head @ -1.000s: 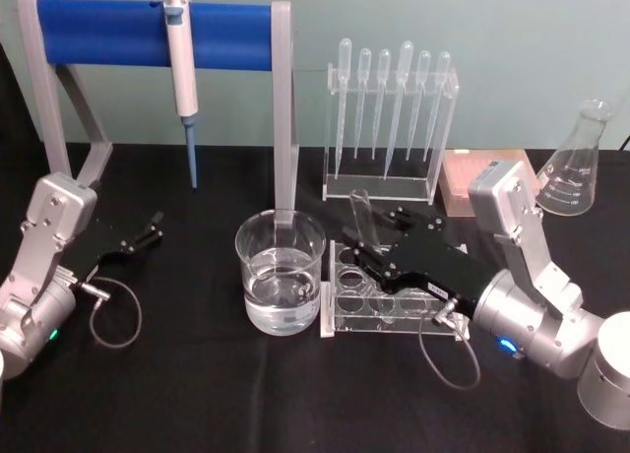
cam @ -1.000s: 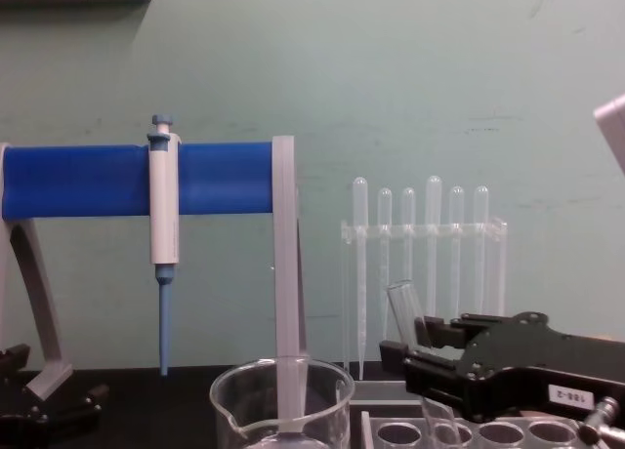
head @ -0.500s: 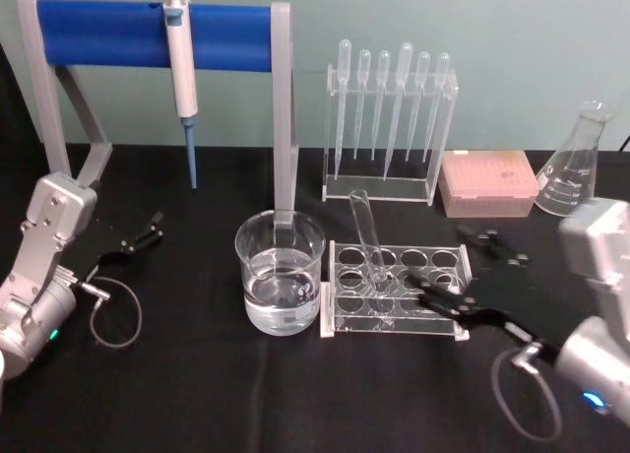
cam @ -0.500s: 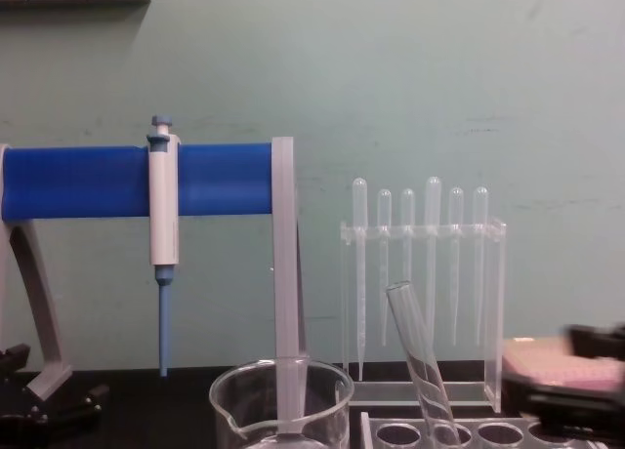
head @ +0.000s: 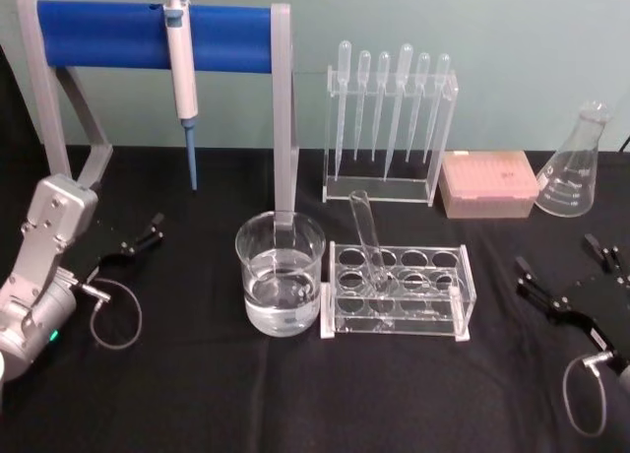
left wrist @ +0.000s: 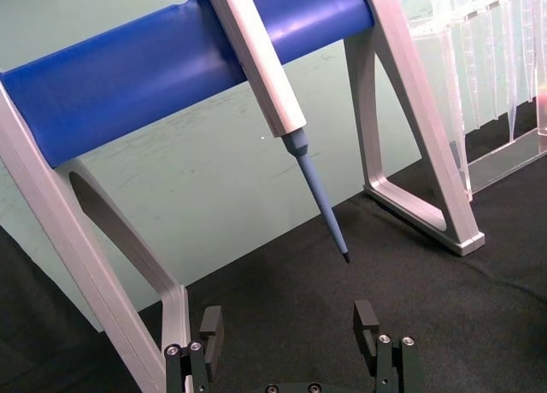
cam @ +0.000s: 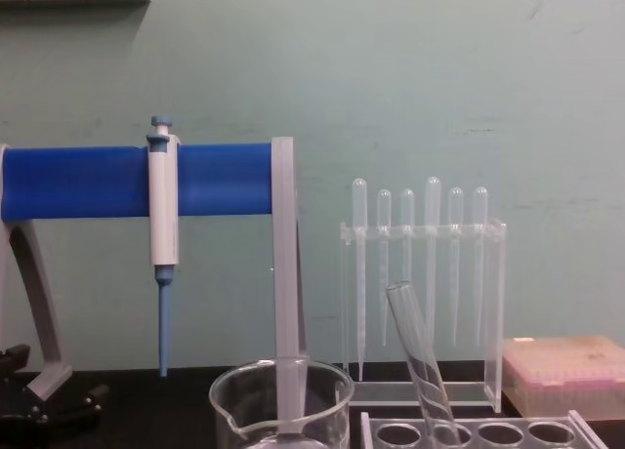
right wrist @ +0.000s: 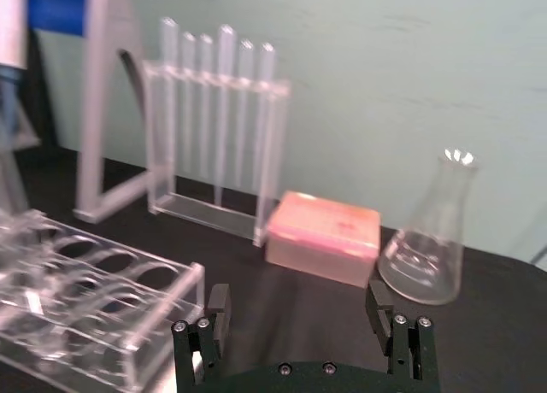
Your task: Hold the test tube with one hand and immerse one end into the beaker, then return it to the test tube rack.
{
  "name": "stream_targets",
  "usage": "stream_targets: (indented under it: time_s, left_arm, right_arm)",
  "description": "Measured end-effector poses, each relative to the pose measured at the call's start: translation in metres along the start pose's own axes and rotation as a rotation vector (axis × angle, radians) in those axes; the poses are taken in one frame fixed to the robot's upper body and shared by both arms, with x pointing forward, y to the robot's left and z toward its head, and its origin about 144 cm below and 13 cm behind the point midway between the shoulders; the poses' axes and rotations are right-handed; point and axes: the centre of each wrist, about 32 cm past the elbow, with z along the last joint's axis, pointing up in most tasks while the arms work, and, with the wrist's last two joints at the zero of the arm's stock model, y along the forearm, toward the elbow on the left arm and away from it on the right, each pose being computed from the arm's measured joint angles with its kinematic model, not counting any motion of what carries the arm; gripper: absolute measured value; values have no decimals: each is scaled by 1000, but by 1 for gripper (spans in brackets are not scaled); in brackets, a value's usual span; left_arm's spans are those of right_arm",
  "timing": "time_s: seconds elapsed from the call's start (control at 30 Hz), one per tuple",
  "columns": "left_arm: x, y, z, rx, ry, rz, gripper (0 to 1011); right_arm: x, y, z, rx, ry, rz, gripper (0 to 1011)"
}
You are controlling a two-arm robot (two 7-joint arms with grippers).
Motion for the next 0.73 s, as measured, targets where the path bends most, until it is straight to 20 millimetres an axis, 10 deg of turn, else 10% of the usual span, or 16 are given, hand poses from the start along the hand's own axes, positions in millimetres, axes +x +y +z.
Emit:
stream_targets:
  time_s: [0.73]
  left_arm:
    - [0,0,0,0,0,0,1000]
  right_arm:
    - [-3,8,-16,-5,-4,-42,1004]
